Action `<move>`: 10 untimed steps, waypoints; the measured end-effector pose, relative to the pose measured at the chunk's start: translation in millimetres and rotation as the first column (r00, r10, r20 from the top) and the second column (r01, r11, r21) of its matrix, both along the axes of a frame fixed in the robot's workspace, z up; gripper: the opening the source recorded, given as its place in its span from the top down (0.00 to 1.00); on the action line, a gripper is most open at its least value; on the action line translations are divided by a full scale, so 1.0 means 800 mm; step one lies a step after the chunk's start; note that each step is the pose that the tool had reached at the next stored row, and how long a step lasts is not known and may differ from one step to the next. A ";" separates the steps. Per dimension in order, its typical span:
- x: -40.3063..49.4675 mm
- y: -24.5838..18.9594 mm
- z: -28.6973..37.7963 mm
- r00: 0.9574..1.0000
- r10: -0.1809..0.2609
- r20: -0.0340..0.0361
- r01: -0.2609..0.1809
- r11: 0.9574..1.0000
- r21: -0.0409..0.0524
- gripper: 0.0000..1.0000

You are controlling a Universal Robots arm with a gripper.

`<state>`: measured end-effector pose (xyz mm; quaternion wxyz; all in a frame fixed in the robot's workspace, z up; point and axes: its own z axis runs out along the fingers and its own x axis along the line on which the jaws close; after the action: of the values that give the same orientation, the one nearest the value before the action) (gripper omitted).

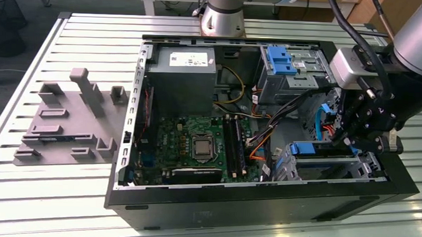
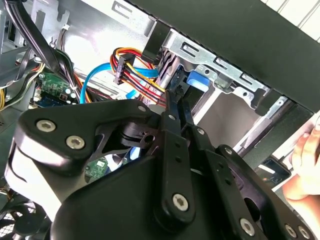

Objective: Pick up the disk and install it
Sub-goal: 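Insert the first disk wire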

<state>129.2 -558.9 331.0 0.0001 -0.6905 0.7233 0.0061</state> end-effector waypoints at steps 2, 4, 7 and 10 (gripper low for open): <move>0.000 0.0000 -0.0001 1.000 0.000 0.000 0.000 1.000 0.000 0.84; 0.000 0.0000 -0.0002 1.000 0.000 0.000 0.000 1.000 0.000 0.84; 0.000 0.0000 -0.0004 1.000 0.000 0.000 0.000 1.000 0.000 0.83; 0.000 0.0000 0.0004 1.000 0.000 -0.002 0.000 1.000 0.000 0.76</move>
<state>129.5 -558.9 331.3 -0.0004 -0.6905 0.7233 0.0068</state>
